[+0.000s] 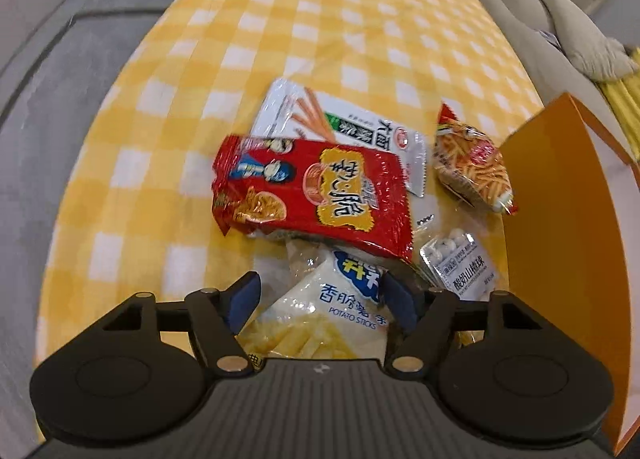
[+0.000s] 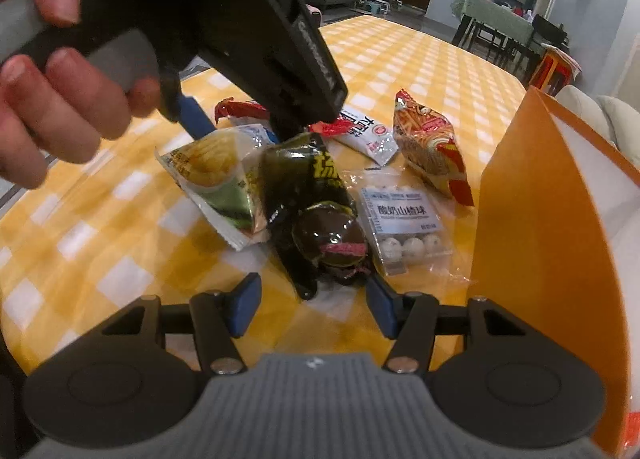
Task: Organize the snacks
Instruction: 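Grasp the white potato-sticks bag with the left tool while the right tool grasps the black snack bag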
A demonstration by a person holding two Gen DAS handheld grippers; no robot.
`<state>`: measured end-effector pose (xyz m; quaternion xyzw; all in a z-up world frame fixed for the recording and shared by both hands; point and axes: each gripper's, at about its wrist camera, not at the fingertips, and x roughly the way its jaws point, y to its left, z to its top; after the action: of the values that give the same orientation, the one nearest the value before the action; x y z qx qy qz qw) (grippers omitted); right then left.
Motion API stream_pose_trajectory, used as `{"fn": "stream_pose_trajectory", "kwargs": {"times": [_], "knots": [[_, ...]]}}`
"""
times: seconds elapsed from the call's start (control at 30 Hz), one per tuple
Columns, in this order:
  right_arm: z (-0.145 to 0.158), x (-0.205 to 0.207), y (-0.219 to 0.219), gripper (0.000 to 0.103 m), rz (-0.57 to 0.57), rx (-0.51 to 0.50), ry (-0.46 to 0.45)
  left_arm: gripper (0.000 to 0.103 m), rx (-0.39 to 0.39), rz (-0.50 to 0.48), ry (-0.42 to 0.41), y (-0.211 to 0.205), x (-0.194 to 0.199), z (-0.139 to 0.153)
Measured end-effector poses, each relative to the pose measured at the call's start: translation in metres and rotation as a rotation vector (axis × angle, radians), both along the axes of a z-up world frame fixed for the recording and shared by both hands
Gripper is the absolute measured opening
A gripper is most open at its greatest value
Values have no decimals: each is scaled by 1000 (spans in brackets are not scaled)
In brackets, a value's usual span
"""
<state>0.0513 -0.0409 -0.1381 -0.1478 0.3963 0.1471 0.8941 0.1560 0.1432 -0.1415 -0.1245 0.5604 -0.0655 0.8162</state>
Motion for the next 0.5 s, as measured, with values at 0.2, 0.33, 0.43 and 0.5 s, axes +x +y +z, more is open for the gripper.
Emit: {"fn": "stream_pose_trajectory", "kwargs": {"times": [0.2,0.33,0.43,0.5], "knots": [[-1,-2,0,57,5,-1,-5,51,-28,13,36,4,-3,0],[-1,-5,1,57,13,-10,-15,46,-42,24,48,10,-8,1],[1,-6,2,57,12,-1,-14,46,-50,33,51,14,-15,1],[0,-7,3,57,10,3,-15,45,-49,31,55,17,-20,2]]}}
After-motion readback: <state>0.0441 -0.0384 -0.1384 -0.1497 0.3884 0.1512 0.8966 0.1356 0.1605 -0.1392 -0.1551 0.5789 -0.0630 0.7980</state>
